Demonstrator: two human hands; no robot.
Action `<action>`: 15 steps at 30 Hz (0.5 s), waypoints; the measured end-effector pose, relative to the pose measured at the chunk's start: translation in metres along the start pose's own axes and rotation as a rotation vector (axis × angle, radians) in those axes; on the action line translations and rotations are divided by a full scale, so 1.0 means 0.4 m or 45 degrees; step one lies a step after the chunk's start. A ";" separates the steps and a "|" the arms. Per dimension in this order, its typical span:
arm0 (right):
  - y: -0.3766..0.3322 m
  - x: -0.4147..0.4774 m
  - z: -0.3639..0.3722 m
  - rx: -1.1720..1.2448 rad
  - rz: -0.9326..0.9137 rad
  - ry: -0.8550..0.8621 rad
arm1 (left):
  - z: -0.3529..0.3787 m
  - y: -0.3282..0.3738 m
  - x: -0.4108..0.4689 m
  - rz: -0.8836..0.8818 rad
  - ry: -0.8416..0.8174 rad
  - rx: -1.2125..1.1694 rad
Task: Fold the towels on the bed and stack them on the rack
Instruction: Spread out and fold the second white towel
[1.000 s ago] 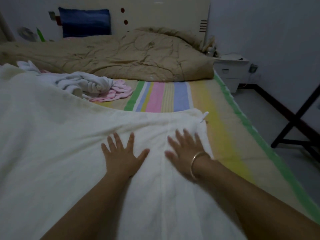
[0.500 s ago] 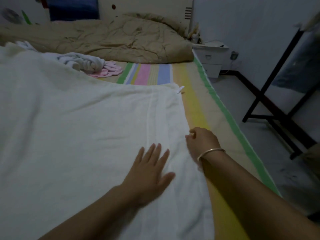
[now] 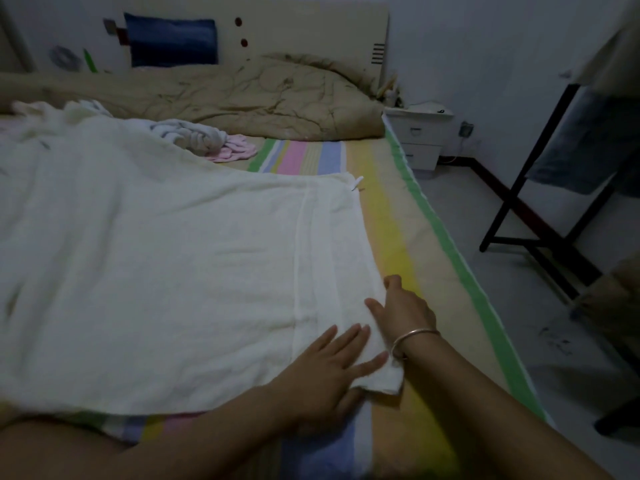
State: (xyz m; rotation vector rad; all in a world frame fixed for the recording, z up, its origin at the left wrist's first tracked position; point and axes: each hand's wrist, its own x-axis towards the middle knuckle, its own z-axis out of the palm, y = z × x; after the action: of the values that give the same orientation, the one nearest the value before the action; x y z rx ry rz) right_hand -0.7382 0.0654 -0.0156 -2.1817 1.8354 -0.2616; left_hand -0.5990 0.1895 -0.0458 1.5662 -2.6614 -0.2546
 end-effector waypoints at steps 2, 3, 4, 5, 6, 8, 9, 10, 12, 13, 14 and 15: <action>0.007 -0.003 -0.008 -0.022 -0.028 -0.022 | -0.010 0.013 0.006 0.097 0.064 -0.029; 0.014 -0.005 -0.012 -0.047 -0.039 -0.039 | -0.015 0.028 0.006 0.123 0.043 -0.078; 0.021 -0.006 -0.016 -0.076 -0.043 -0.052 | -0.017 0.042 0.007 0.153 0.046 -0.111; 0.029 -0.008 -0.018 -0.103 -0.044 -0.059 | -0.015 0.053 0.009 0.175 0.055 -0.138; 0.035 -0.011 -0.020 -0.127 -0.048 -0.062 | -0.007 0.059 0.010 0.184 0.057 -0.135; 0.038 -0.018 -0.019 -0.173 -0.052 -0.061 | 0.007 0.061 0.012 0.186 0.020 -0.074; 0.032 -0.019 -0.021 -0.201 -0.066 -0.047 | 0.010 0.060 0.013 0.183 -0.003 -0.070; 0.025 -0.021 -0.022 -0.225 -0.090 -0.015 | 0.007 0.060 0.014 0.174 -0.022 -0.122; 0.007 -0.016 -0.022 -0.252 -0.202 0.089 | -0.023 0.051 0.012 0.067 0.055 -0.510; -0.002 -0.007 -0.018 -0.246 -0.294 0.139 | -0.045 0.040 0.010 -0.036 0.152 -0.770; -0.023 0.002 -0.012 -0.224 -0.400 0.158 | -0.063 0.016 0.000 -0.158 0.288 -0.945; -0.055 0.011 0.001 -0.201 -0.509 0.145 | -0.079 -0.019 -0.015 -0.291 0.445 -1.014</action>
State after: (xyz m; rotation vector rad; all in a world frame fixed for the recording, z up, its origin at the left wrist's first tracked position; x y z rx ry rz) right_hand -0.7169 0.0644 -0.0092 -2.6879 1.5005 -0.3370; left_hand -0.5859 0.1874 -0.0157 1.4388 -1.7675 -0.8330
